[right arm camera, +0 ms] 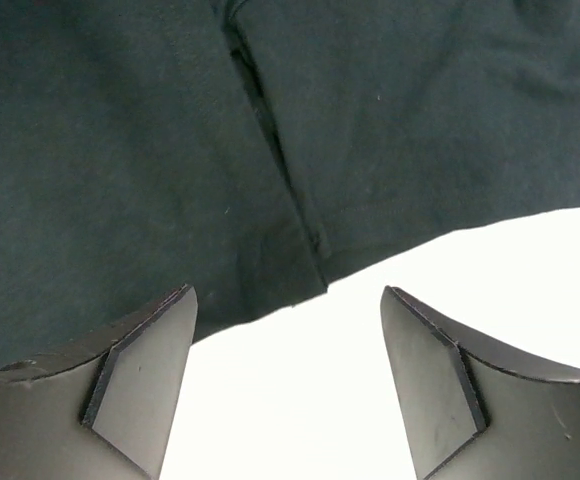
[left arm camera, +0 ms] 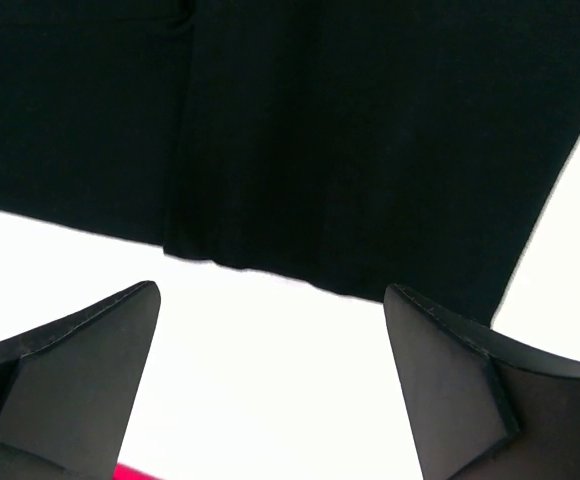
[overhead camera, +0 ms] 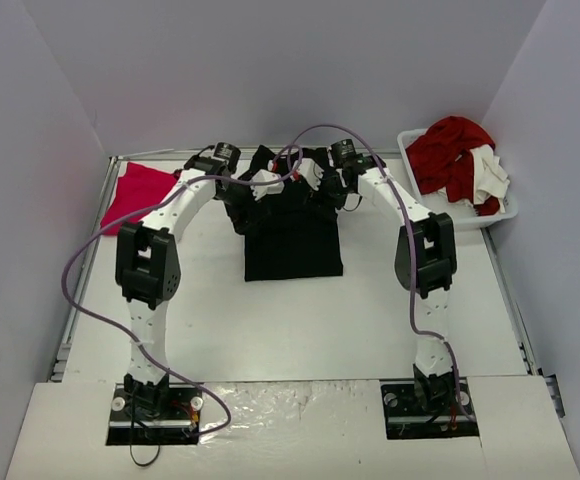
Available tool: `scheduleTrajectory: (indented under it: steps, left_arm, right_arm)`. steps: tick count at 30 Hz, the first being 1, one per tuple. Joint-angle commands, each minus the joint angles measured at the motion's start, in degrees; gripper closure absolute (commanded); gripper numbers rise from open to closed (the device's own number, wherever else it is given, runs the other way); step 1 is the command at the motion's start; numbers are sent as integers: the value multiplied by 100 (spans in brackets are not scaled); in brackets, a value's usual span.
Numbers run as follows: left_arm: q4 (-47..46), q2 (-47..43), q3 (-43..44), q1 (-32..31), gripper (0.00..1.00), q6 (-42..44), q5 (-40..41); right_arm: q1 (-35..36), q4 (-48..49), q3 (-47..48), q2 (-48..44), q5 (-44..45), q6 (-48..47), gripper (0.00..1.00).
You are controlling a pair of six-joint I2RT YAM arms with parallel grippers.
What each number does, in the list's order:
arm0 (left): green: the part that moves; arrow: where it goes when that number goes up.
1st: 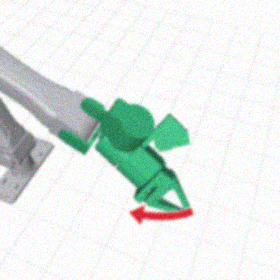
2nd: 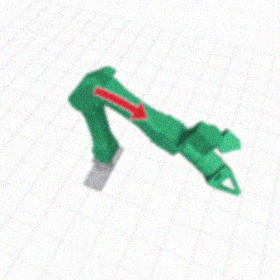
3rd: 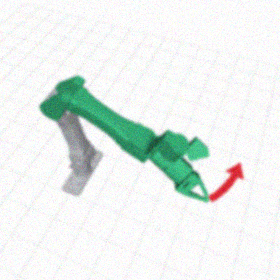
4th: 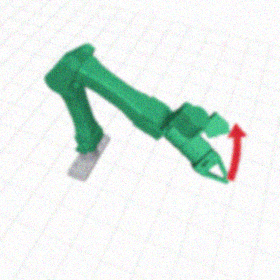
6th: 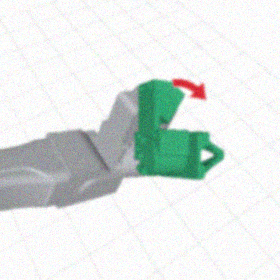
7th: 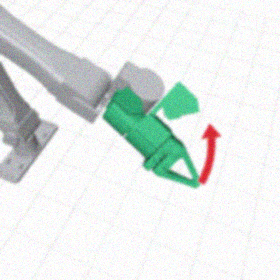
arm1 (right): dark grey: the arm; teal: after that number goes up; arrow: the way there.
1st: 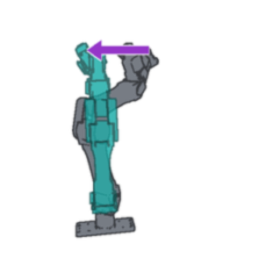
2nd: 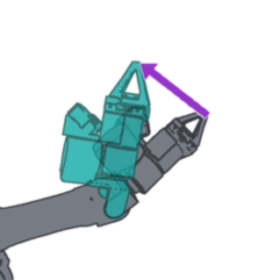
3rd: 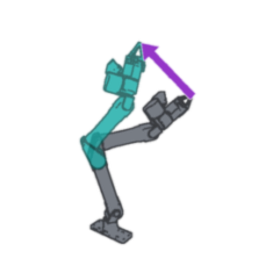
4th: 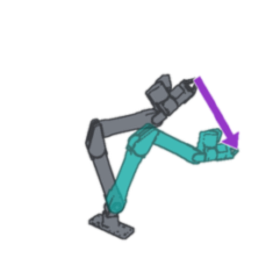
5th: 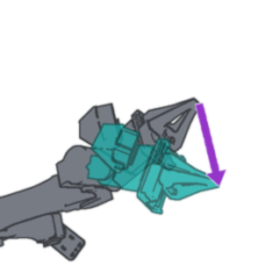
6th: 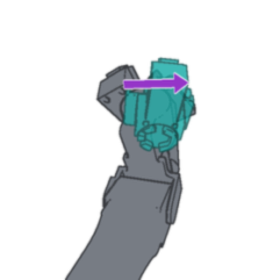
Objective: Fold and stack the t-shirts
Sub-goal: Fold the folded rectangular tshirt in 1/3 of the way
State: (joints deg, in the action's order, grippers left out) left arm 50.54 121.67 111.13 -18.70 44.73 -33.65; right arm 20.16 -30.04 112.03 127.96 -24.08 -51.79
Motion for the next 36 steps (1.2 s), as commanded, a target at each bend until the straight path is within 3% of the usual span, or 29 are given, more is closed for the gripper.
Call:
scheduleTrajectory:
  steps: [1, 4, 10, 12, 16, 19, 25, 36]
  left_arm:
    - [-394, -993, -466, -63, 6, -175, 104]
    - [-702, -1608, -1056, -178, 6, -166, 192]
    - [-1257, -2875, -3104, -547, 6, -25, 253]
    - [-1458, -3200, -3778, -748, 3, -52, 611]
    - [-2004, -3536, -4792, -1468, 0, 18, 1237]
    - [-2522, -3571, -5301, -1671, 0, 18, 1518]
    - [-3296, -3474, -5751, -1786, 6, -34, 1913]
    - [-4333, -3272, -6059, -1795, 11, -79, 2406]
  right_arm:
    - [-12, 16, -268, -972, 87, 187, 30]
    - [14, 7, -804, -1499, 0, 292, 30]
    - [75, 16, -2445, -2635, -465, 458, 31]
    - [84, 16, -2860, -3011, -676, 512, 32]
    - [102, -1, -3827, -3479, -1195, 424, 33]
    - [102, -2, -4224, -3585, -1398, 433, 34]
    - [102, 7, -4541, -3480, -1513, 328, 36]
    - [93, 16, -4198, -2795, -1381, 213, 37]
